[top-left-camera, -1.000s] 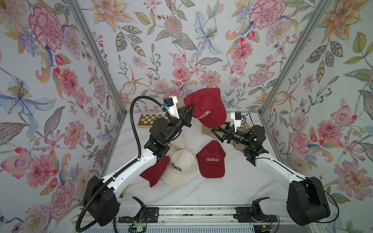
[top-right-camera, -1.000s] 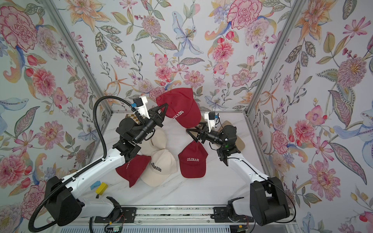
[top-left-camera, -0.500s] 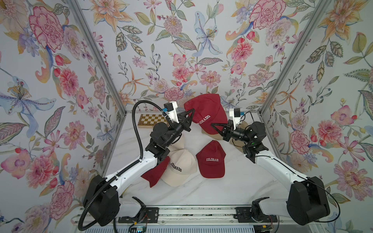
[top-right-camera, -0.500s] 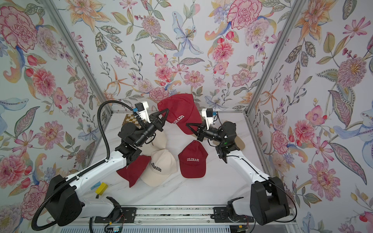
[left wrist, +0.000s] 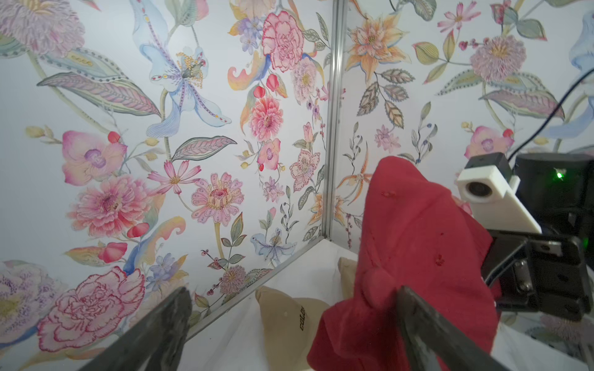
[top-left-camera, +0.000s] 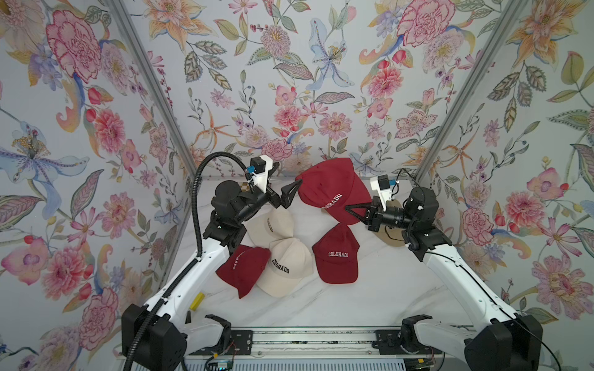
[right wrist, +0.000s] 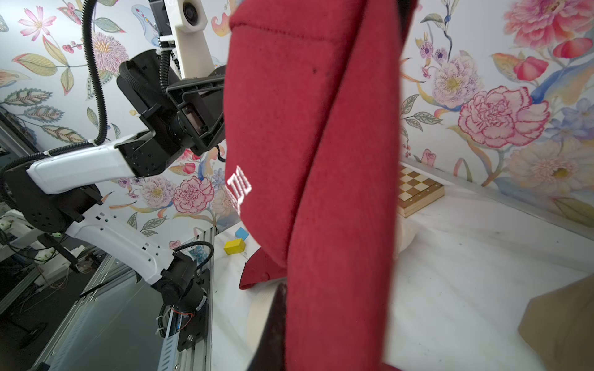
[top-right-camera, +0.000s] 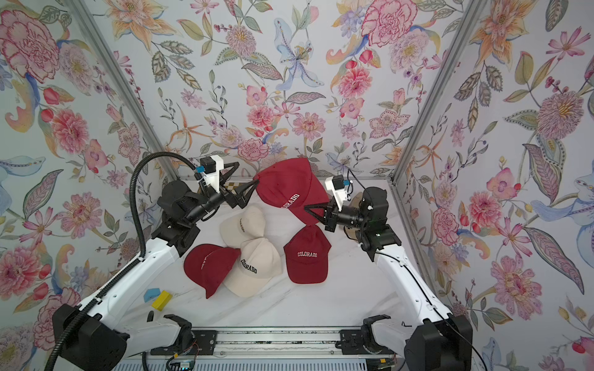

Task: Stack the baseball caps by color
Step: Pick up the baseball cap from the center of the board.

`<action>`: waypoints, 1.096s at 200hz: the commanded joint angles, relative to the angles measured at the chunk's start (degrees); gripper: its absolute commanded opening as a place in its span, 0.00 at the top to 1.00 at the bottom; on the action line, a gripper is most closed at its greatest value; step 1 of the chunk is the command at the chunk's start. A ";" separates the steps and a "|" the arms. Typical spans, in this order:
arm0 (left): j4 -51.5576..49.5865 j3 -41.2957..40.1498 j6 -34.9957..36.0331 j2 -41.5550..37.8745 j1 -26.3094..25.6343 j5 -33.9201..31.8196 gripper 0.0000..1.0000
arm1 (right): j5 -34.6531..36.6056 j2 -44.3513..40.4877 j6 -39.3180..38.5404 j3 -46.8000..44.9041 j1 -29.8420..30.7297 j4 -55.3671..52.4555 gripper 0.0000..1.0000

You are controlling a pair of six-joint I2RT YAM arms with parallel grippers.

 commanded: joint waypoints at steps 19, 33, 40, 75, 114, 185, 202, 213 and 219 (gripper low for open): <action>-11.77 5.78 14.40 2.34 0.36 16.77 0.00 | -2.86 -0.54 -6.85 3.16 -0.21 -10.90 1.00; -12.06 6.79 13.96 3.54 0.43 21.64 0.00 | -2.80 -0.52 -6.95 3.08 -0.20 -11.12 1.00; -12.11 7.11 13.55 4.06 0.45 23.67 0.00 | -2.75 -0.51 -7.01 3.08 -0.23 -11.10 1.00; -14.89 6.68 13.02 4.63 0.58 22.50 0.03 | -2.05 -0.51 -7.15 3.05 -0.21 -11.48 1.00; -17.53 6.78 11.89 5.11 0.68 23.24 0.19 | -0.93 -0.08 -8.59 3.78 -0.21 -13.29 1.00; -20.36 6.67 11.89 6.04 0.60 25.77 0.46 | 3.45 0.90 -13.03 5.44 1.16 -19.03 1.00; -19.10 6.45 11.21 6.04 0.67 26.65 0.52 | 4.85 1.60 -14.22 5.95 1.86 -20.77 1.00; -18.59 6.52 11.17 6.03 0.68 27.00 0.56 | 5.74 1.89 -14.77 6.06 2.19 -21.49 1.00; -18.41 6.57 11.18 6.03 0.64 27.17 0.58 | 6.14 1.96 -14.85 6.02 2.31 -21.66 1.00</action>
